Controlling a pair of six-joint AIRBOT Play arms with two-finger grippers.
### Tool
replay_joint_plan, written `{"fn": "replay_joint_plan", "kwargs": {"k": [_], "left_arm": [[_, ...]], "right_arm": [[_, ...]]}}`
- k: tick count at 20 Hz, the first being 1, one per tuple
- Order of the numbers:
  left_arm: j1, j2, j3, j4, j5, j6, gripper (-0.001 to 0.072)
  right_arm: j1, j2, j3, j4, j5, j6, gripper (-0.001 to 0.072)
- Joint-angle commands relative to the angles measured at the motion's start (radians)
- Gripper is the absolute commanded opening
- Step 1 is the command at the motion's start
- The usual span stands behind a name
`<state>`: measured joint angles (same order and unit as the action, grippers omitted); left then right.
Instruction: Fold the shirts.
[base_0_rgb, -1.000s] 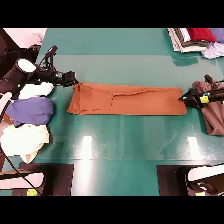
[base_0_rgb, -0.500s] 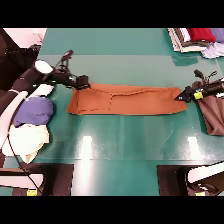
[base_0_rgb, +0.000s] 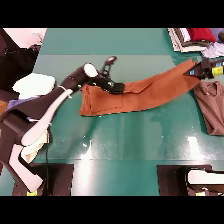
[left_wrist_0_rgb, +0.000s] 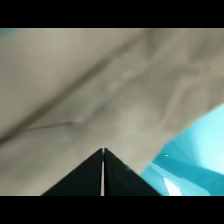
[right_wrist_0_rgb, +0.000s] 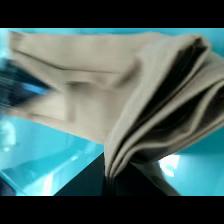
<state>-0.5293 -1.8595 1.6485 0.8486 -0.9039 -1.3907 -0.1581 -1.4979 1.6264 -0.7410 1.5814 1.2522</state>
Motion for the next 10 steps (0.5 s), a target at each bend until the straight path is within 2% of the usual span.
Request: {"fn": "replay_joint_plan", "kwargs": {"k": [1, 6, 10], "left_arm": [[-0.095, -0.079, 0.058, -0.019, 0.026, -0.009, 0.0025], [-0.142, -0.101, 0.059, -0.023, 0.08, -0.009, 0.0025], [-0.148, -0.123, 0.057, -0.03, 0.062, -0.024, 0.0025]], "right_arm": [[0.108, 0.026, 0.103, 0.04, -0.018, 0.05, 0.0012], [0.245, 0.007, 0.188, 0.04, -0.043, 0.076, 0.0012], [0.322, 0.006, 0.188, 0.041, -0.087, 0.076, 0.0011]]}}
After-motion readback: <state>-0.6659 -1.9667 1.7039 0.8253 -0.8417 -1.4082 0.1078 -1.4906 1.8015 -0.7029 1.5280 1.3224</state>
